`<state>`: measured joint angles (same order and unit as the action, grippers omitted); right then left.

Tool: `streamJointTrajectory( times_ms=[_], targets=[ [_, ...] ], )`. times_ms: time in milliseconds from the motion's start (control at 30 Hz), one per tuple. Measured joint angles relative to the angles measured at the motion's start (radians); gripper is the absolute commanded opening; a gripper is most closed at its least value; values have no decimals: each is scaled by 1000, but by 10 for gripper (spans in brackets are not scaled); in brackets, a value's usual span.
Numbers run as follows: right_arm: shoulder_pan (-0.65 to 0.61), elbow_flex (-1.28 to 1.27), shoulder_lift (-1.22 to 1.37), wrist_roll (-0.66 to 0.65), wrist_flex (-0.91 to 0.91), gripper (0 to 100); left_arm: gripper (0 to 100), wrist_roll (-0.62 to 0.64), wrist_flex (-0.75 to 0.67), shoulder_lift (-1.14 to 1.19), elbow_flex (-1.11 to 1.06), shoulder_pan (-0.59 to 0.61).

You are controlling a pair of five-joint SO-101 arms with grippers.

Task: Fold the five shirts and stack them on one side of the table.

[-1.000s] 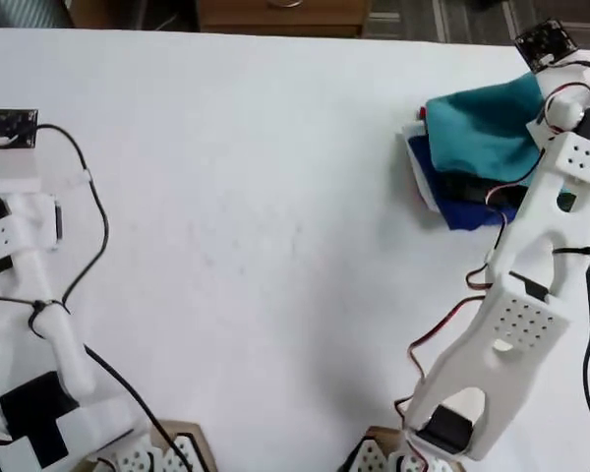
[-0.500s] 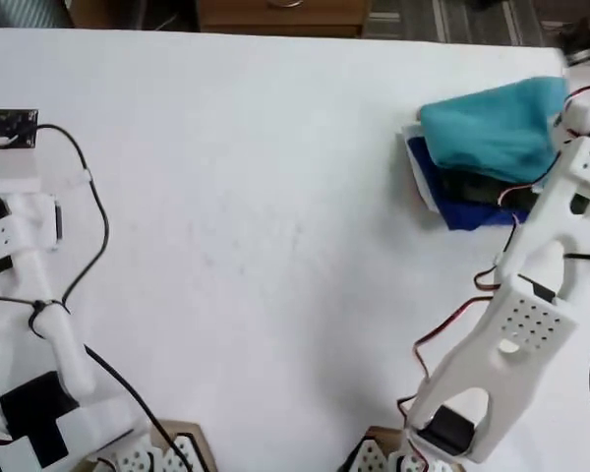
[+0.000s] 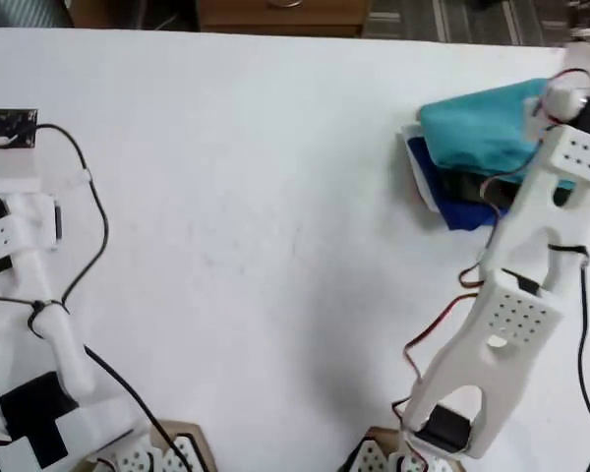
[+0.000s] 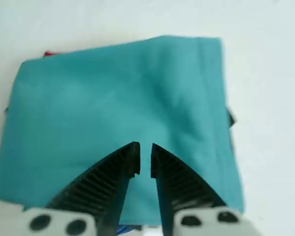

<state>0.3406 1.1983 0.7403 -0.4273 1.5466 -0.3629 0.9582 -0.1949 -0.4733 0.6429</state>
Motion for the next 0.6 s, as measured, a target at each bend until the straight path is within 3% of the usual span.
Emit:
streamJointTrajectory(
  times_ms=[233, 600],
  targets=[
    [-144, 0, 0, -9, 118, 19, 31, 0, 0, 0, 0, 0],
    [-117, -198, -2, -41, 199, 19, 31, 0, 0, 0, 0, 21]
  ],
)
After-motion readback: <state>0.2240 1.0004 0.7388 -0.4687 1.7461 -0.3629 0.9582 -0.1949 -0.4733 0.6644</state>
